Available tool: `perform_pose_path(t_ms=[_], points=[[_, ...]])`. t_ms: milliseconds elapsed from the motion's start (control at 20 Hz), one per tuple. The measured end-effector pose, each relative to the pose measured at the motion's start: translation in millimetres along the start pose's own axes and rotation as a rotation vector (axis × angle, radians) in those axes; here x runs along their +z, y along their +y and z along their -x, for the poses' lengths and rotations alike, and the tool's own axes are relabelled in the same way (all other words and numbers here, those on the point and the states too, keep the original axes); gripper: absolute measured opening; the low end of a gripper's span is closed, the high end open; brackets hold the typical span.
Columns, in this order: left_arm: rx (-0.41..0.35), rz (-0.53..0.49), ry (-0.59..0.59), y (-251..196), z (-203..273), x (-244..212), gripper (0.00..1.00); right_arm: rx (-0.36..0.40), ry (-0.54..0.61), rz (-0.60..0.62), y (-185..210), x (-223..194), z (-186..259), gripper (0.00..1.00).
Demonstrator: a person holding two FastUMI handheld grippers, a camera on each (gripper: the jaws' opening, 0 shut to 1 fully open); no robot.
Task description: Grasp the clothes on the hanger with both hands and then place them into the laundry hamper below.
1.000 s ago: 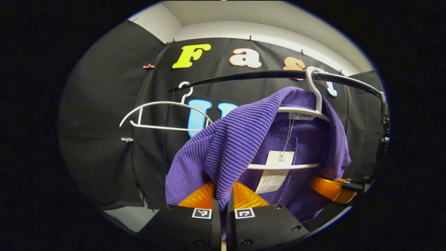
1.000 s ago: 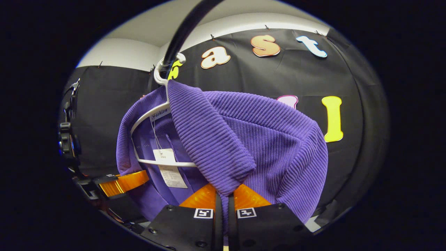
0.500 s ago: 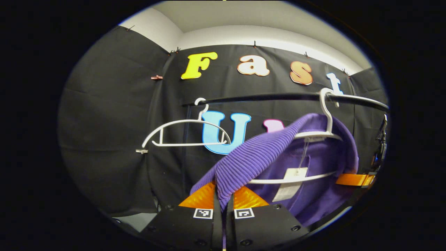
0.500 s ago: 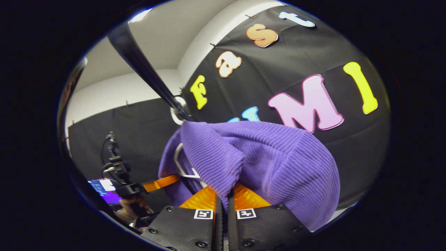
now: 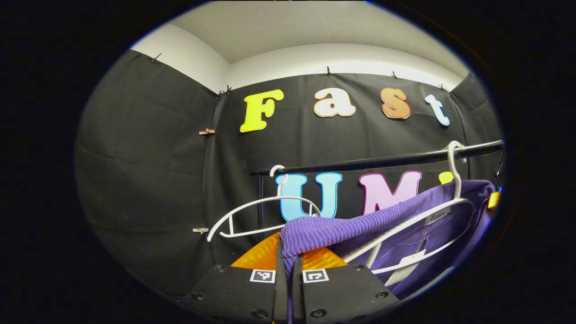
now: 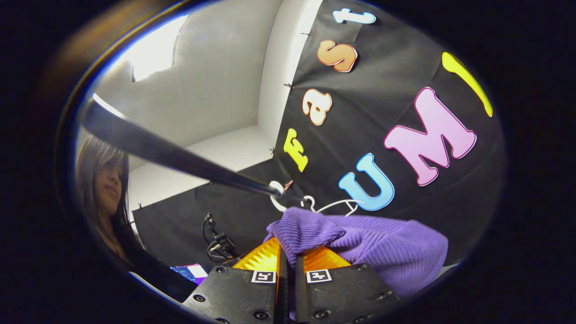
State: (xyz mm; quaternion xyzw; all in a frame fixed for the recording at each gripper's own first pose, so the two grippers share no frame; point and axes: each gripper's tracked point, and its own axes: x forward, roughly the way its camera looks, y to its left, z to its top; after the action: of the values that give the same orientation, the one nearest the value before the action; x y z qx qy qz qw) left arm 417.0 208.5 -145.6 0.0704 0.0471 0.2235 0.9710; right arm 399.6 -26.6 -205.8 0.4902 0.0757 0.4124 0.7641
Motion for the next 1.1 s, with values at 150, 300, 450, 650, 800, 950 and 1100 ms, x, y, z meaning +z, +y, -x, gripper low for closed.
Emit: perform_pose_path(t_ms=[150,300,450,650,800,950,1100], points=[[0.005,-0.03,0.073,14,-13,-33,0.08,0.017,0.023,-0.006,10,-14,-19,0.1],[-0.02,0.093,0.168,16,-14,-79,0.08,0.041,0.016,-0.052,14,-14,-32,0.1],[-0.044,0.204,0.226,3,-3,-115,0.08,0.033,-0.026,-0.074,8,-1,-36,0.1],[-0.074,0.098,0.246,-39,21,-138,0.08,-0.042,-0.076,-0.045,-17,19,-21,0.1],[-0.153,0.092,0.252,-76,34,-141,0.08,-0.128,-0.138,-0.043,-44,40,0,0.1],[-0.218,0.1,0.26,-106,41,-137,0.07,-0.229,-0.173,0.002,-70,54,21,0.1],[-0.281,0.105,0.272,-139,46,-140,0.08,-0.367,-0.2,0.064,-97,64,46,0.1]])
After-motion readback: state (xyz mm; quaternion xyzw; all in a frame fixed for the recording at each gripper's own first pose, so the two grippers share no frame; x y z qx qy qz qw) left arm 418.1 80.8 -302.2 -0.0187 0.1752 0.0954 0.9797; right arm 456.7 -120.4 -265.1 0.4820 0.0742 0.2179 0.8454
